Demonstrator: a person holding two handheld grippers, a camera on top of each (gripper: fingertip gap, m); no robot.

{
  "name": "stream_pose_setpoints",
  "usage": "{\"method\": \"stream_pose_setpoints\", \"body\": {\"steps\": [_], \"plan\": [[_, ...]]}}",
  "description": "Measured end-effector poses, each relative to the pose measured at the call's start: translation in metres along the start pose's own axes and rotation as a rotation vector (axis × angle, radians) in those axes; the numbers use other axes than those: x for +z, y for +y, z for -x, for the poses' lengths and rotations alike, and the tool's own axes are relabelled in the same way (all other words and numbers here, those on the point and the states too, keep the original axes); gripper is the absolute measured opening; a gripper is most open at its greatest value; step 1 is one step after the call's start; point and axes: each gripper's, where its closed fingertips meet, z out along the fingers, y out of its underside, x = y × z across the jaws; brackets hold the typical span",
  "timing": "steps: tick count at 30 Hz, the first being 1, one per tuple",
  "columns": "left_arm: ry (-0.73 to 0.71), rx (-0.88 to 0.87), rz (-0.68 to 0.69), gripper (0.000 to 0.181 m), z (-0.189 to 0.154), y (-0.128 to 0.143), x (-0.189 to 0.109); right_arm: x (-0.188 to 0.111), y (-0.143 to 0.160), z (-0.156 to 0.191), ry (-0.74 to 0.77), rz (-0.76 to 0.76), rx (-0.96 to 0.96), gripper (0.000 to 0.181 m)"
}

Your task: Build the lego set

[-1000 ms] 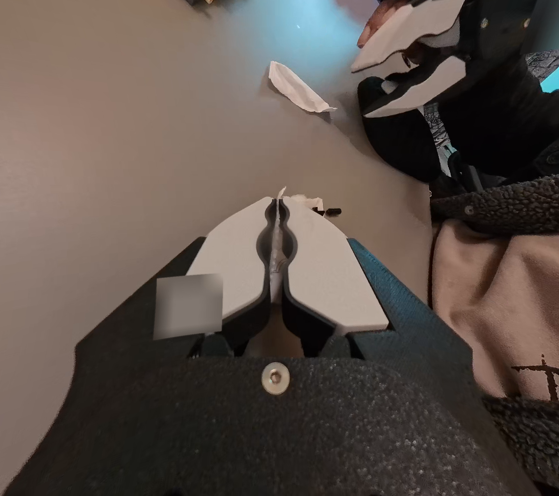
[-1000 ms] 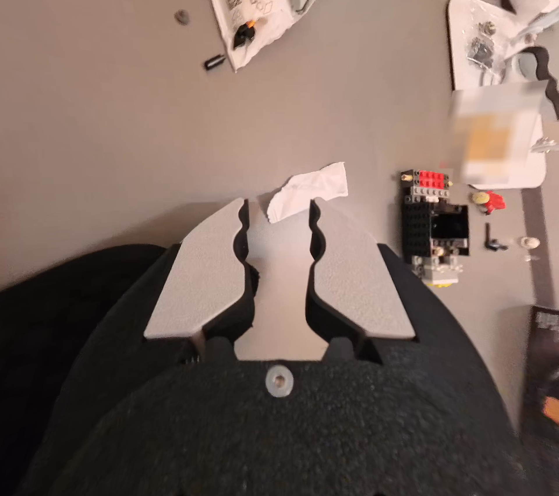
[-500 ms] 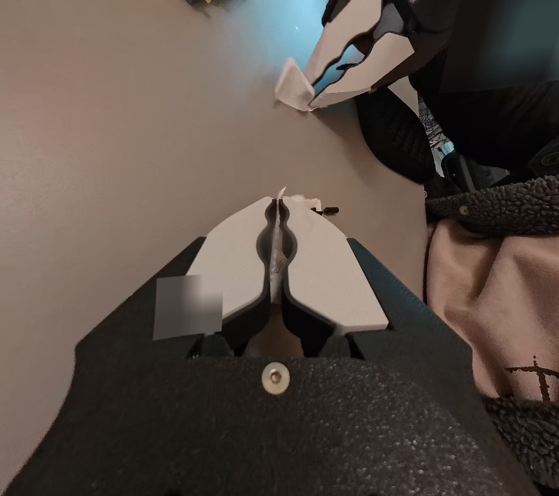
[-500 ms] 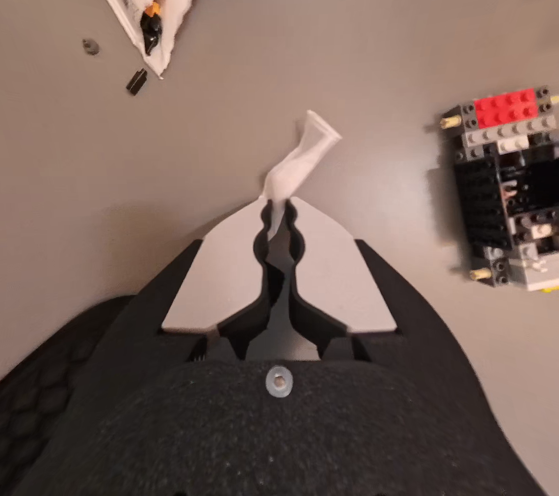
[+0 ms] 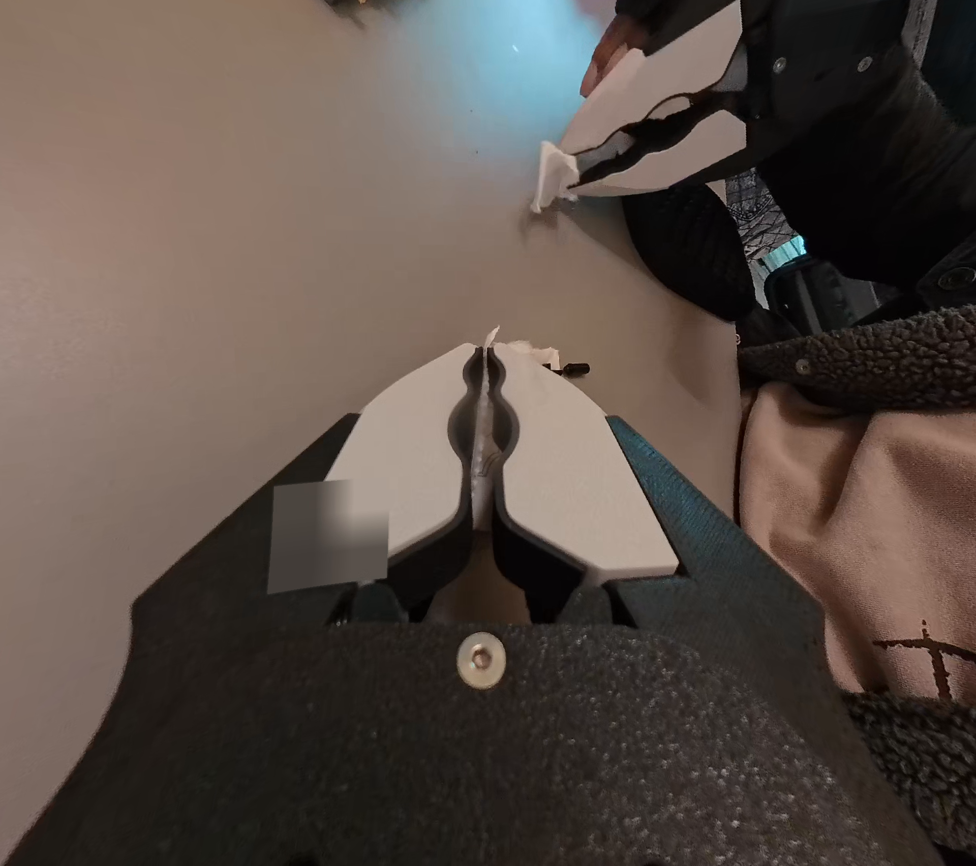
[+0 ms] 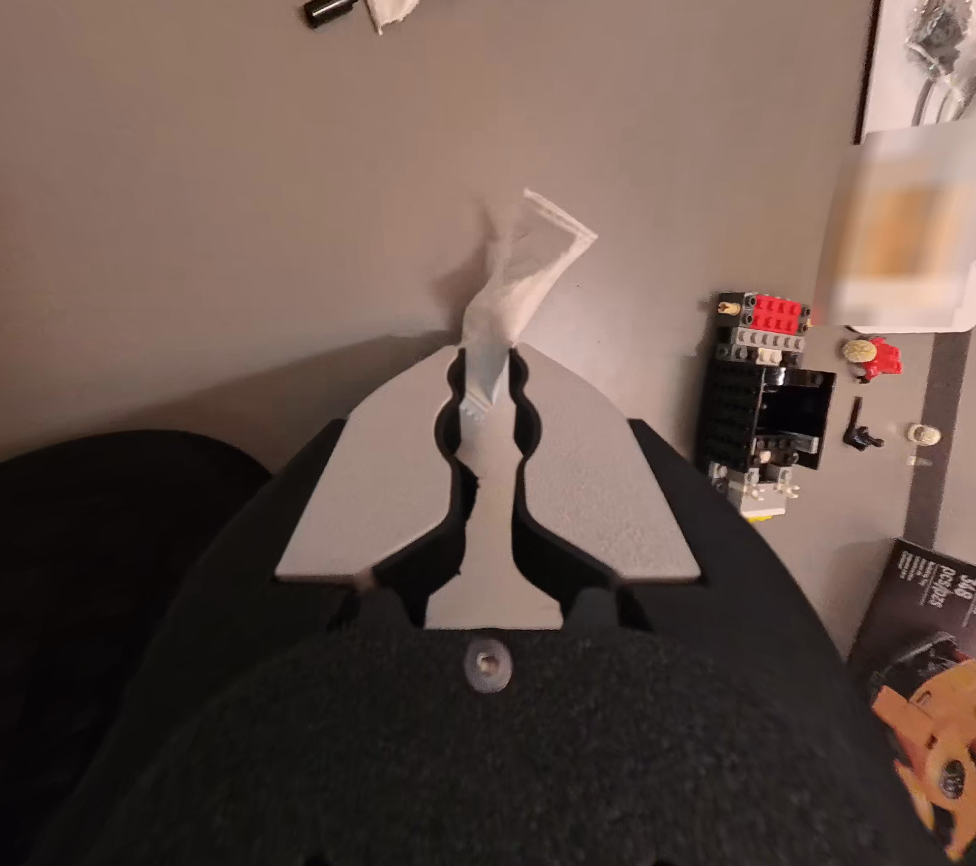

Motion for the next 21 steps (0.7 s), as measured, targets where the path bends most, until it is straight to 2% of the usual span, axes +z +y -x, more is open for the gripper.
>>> {"method": "stream_pose_setpoints", "body": {"steps": [3,9,12,15,19,21], "plan": [[0.002,0.000,0.002,0.000,0.000,0.000,0.000,0.000,0.002,0.000,-0.028,-0.022,0.074,0.023],[0.006,0.000,0.004,0.000,-0.001,0.001,0.000,0.009,-0.001,-0.018,-0.075,-0.081,0.249,0.026],[0.007,-0.001,0.003,0.000,-0.001,0.001,0.000,0.017,0.001,-0.015,-0.168,-0.069,0.322,0.027],[0.009,-0.003,0.003,0.000,-0.001,0.001,0.000,0.018,-0.002,-0.010,-0.221,-0.084,0.341,0.017],[0.012,-0.005,0.002,0.000,-0.001,0.001,0.000,0.016,-0.004,-0.004,-0.211,-0.085,0.254,0.000],[0.013,-0.006,0.002,0.000,-0.001,0.001,0.000,0.010,-0.010,0.001,-0.216,-0.123,0.220,0.000]]}}
